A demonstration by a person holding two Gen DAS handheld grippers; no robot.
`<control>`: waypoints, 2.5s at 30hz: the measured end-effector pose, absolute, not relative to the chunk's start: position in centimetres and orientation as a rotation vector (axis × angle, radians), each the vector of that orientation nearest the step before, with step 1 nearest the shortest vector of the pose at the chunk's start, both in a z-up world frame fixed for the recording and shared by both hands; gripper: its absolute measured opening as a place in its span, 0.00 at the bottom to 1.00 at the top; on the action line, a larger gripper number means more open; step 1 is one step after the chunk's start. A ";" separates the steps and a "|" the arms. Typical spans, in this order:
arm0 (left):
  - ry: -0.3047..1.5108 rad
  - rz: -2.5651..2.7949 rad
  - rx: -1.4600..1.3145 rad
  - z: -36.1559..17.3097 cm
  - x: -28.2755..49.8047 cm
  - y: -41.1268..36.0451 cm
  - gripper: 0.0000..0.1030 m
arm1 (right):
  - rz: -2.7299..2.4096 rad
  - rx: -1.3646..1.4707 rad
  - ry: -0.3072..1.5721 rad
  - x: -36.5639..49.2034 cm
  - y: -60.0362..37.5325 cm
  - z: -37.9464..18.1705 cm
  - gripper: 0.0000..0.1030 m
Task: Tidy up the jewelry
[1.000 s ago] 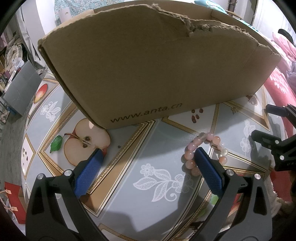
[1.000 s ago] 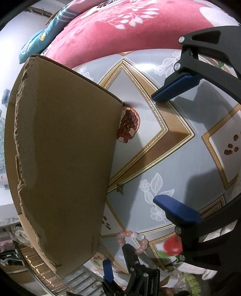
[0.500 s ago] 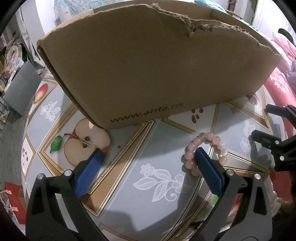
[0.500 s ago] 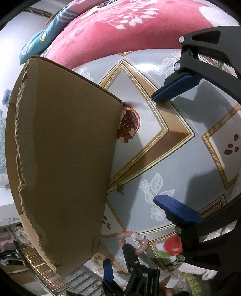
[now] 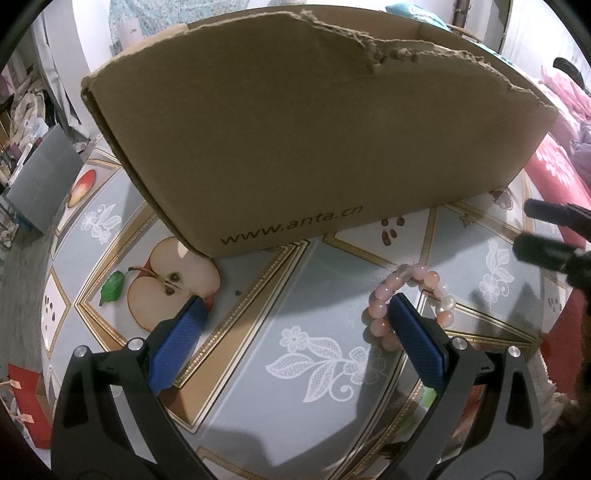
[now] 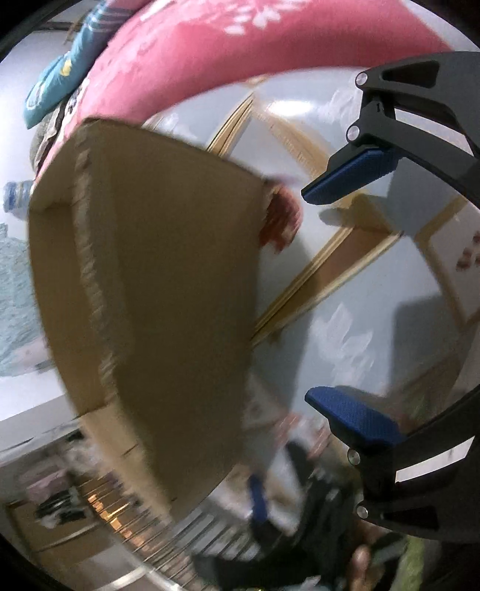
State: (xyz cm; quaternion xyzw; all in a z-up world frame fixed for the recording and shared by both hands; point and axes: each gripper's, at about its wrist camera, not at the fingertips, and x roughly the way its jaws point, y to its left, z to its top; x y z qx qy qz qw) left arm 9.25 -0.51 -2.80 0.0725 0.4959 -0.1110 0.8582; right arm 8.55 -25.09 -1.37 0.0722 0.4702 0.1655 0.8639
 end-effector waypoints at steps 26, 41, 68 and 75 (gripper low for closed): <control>1.006 -0.256 0.160 -2.8 8.1 0.2 0.93 | 0.335 -0.043 0.891 9.1 -21.3 -2.9 0.15; 1.007 -0.254 0.159 -3.0 7.8 0.5 0.93 | 0.351 0.012 0.899 9.2 -22.3 -2.8 0.03; 1.011 -0.251 0.159 -2.9 8.3 0.1 0.93 | 0.325 -0.059 0.899 9.1 -21.0 -2.8 0.12; 1.011 -0.251 0.159 -2.9 8.1 0.2 0.93 | 0.327 -0.039 0.906 8.9 -21.3 -2.7 0.12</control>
